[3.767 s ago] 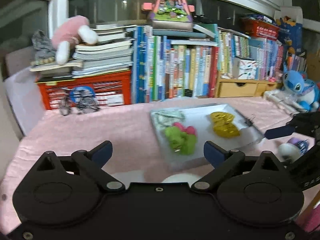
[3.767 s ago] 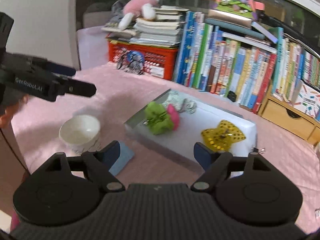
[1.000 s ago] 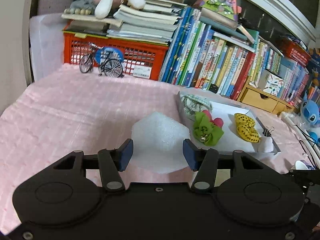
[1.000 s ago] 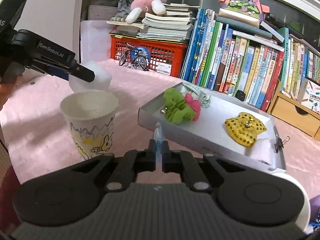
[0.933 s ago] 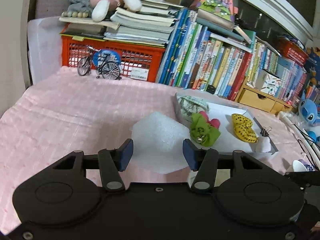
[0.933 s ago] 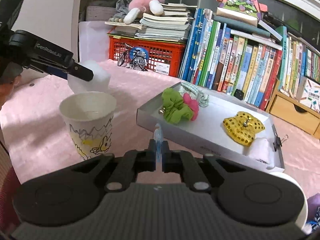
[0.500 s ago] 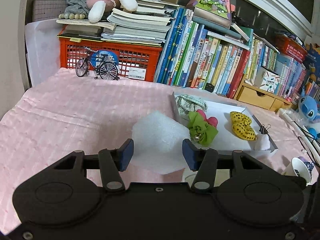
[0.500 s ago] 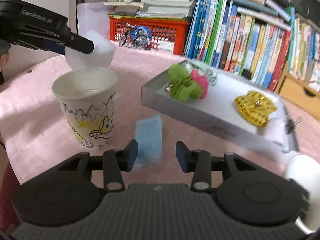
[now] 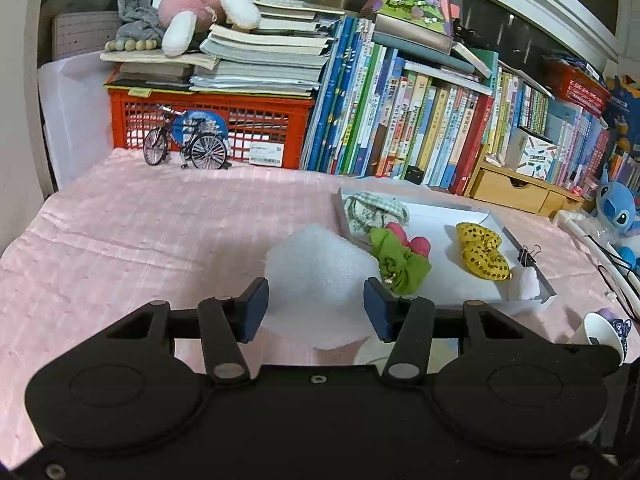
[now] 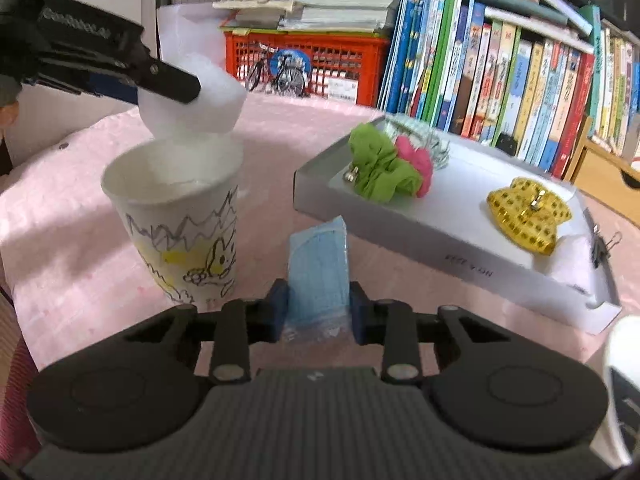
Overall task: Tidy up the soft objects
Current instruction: 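Lift the foam block with the left tool while the right tool carries the blue cloth to the tray, then open the left tool over the tray while the right tool releases the blue cloth there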
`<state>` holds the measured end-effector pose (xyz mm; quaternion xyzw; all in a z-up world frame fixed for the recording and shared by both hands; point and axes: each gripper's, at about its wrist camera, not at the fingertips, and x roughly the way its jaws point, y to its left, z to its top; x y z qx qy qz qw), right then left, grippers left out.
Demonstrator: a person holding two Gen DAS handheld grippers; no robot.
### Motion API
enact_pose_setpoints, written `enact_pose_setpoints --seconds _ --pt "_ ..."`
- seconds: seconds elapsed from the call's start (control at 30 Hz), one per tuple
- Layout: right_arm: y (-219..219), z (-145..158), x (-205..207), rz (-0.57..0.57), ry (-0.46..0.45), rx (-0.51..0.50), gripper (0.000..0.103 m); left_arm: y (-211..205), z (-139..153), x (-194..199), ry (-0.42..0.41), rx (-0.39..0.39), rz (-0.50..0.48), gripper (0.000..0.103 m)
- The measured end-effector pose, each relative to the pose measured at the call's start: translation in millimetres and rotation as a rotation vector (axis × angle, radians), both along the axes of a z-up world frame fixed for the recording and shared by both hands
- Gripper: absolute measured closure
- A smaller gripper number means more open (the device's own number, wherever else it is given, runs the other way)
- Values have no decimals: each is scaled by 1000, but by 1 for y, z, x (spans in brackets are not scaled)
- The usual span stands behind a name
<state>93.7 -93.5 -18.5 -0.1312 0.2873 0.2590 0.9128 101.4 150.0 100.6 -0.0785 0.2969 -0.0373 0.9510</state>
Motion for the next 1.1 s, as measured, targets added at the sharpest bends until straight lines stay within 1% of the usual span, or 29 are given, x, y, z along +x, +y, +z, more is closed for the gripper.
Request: enact_pose_setpoints --seconds 0.27,0.43,0.57,0.7,0.8,0.87,0.97,1.1 --pt "-11 40 -5 -18 -83 40 66 -22 20 11 -39 52 -40 54" --pt "-22 68 -1 -36 -110 70 66 -42 35 23 -56 66 -72 55" --pt "-40 92 12 -82 -111 92 66 -59 47 35 -60 79 -99 55" --pt "-60 110 30 -137 -90 108 66 -76 56 52 -41 77 -122 56" --pt "-73 119 46 -168 -70 107 66 -90 62 70 -13 72 -143 56" --pt "-82 123 59 -188 -48 108 66 -99 64 85 19 54 -158 56" --pt "-93 126 78 -211 1 114 66 -111 62 109 77 22 -171 56" --pt "-103 120 102 -253 66 116 66 -123 54 137 128 20 -168 56"
